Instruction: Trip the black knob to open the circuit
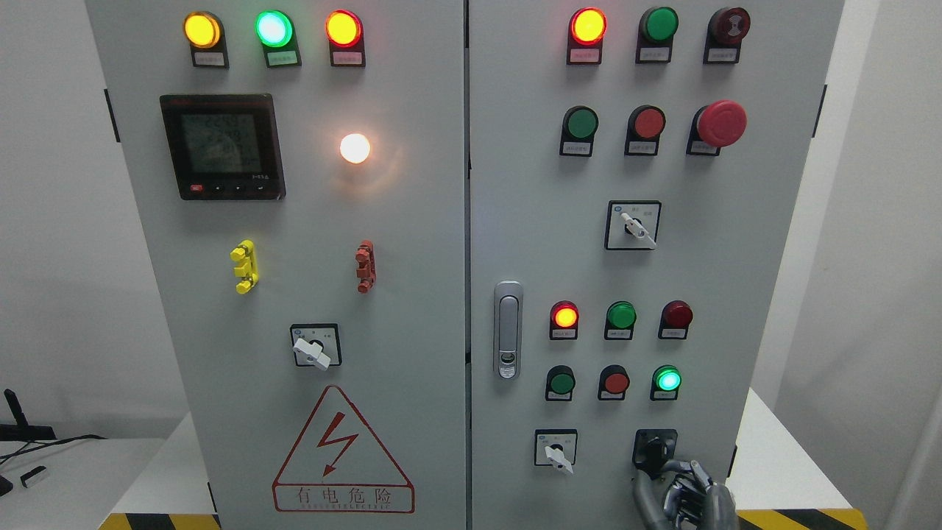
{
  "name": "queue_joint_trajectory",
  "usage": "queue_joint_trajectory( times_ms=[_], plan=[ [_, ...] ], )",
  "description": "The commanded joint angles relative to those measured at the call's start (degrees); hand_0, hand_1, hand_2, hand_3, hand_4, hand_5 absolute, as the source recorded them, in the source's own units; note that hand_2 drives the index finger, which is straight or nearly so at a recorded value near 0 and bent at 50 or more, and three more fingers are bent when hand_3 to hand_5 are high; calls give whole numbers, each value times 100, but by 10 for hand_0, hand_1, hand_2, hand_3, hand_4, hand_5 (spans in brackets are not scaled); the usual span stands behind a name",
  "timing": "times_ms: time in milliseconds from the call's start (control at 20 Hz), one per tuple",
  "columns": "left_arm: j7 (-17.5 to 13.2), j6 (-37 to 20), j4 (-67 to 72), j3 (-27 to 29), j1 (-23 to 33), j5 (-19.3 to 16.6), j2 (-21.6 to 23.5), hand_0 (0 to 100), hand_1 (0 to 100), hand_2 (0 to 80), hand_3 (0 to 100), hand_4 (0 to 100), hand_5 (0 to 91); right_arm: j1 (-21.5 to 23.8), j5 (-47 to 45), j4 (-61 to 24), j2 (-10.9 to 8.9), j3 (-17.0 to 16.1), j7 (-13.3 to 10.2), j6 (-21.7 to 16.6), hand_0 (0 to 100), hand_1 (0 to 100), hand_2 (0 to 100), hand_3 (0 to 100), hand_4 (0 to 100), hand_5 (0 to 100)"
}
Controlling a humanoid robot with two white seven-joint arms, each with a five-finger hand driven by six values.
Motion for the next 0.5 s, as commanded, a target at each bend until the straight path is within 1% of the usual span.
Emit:
queue_joint_trajectory(
  times_ms=[0, 451],
  plan=[
    [3, -4, 0, 0, -1, 26, -2, 120, 389, 0, 0, 0, 0, 0, 1, -1, 0, -44, 2, -11, 416, 722, 508, 948, 1000, 1000],
    [3, -4, 0, 0, -1, 26, 7, 120, 389, 0, 0, 0, 0, 0, 1, -1, 0, -70, 2, -11, 416, 720, 507, 948, 1000, 1000]
  ],
)
